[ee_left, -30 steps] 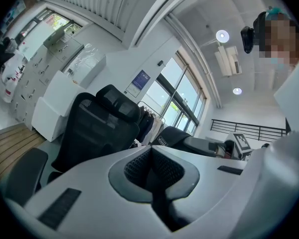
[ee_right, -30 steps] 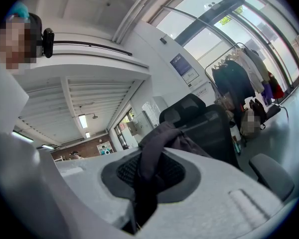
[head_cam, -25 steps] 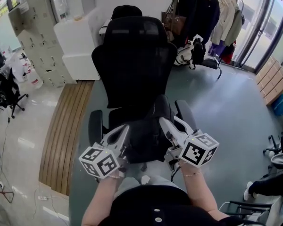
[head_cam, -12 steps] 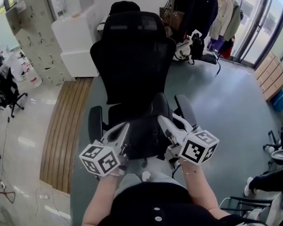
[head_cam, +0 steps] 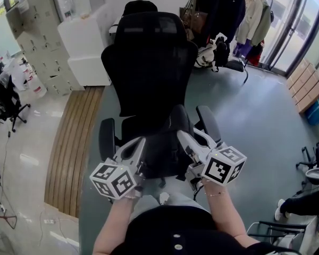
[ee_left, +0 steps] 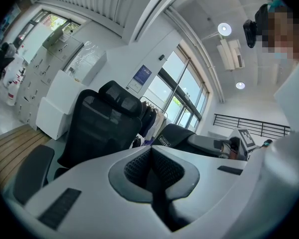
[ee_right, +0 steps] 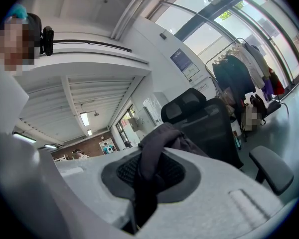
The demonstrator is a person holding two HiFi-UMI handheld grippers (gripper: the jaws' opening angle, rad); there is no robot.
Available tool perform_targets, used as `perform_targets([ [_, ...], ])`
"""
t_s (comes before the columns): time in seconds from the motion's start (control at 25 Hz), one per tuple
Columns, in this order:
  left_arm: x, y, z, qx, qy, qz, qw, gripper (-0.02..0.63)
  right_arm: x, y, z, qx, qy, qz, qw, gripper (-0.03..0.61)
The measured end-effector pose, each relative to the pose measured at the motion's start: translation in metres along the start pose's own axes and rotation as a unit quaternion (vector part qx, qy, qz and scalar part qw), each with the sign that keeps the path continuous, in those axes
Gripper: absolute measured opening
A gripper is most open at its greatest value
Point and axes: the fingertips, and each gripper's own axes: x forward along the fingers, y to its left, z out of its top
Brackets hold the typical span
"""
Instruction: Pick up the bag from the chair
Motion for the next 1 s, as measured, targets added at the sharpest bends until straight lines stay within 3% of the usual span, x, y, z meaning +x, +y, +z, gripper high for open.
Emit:
perform_targets([
  [1.0, 0.01, 0.004, -0.004, 0.002, 0.007, -0.005, 1.0, 0.015, 0.01, -0.01, 0.002, -0.004, 0.007, 0.0, 1.0, 0.051],
])
